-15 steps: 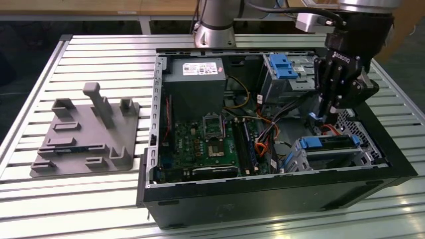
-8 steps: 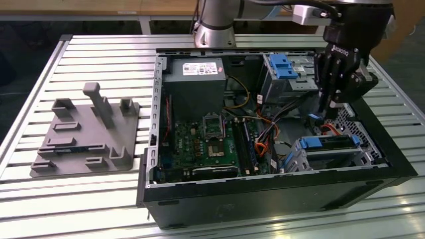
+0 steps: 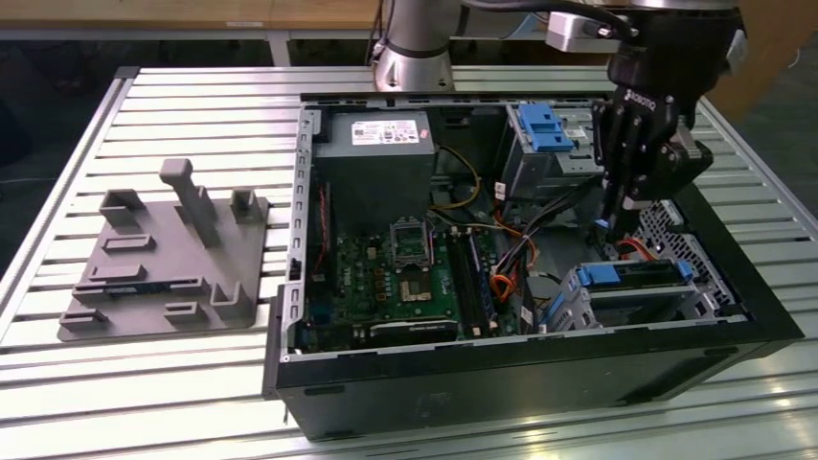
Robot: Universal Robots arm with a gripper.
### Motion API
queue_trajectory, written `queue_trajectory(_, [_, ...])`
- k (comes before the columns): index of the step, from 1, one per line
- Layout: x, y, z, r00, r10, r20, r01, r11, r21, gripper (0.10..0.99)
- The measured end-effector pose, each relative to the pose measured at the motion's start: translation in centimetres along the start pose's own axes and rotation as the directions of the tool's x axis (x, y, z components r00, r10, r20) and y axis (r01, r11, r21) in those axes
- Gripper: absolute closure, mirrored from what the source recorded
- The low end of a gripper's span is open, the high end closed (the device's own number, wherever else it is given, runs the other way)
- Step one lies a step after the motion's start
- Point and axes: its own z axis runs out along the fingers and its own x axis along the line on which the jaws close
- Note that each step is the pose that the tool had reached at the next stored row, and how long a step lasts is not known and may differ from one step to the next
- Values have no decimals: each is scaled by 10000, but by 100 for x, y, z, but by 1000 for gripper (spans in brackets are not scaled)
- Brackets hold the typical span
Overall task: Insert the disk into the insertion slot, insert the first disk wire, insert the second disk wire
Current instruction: 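Insert the second disk wire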
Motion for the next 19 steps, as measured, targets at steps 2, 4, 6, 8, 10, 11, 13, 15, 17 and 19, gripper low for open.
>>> queue_trajectory(2, [0,0,1,9997,-244,11,244,9997,89,808])
queue_trajectory(4, [-2,0,6,9985,-549,24,549,9983,197,808])
queue_trajectory(6, [-4,0,12,9964,-847,24,846,9960,304,808])
queue_trajectory(8, [23,8,36,9953,-973,25,971,9947,348,808])
queue_trajectory(10, [55,9,57,9951,-990,57,987,9945,356,808])
queue_trajectory(11, [70,10,66,9950,-990,95,986,9945,359,808])
queue_trajectory(13, [86,10,80,9949,-990,211,981,9945,366,808])
queue_trajectory(15, [83,10,86,9947,-990,272,979,9945,370,808])
queue_trajectory(17, [83,10,86,9947,-989,276,979,9945,370,808])
queue_trajectory(19, [83,10,86,9947,-989,278,979,9945,370,808])
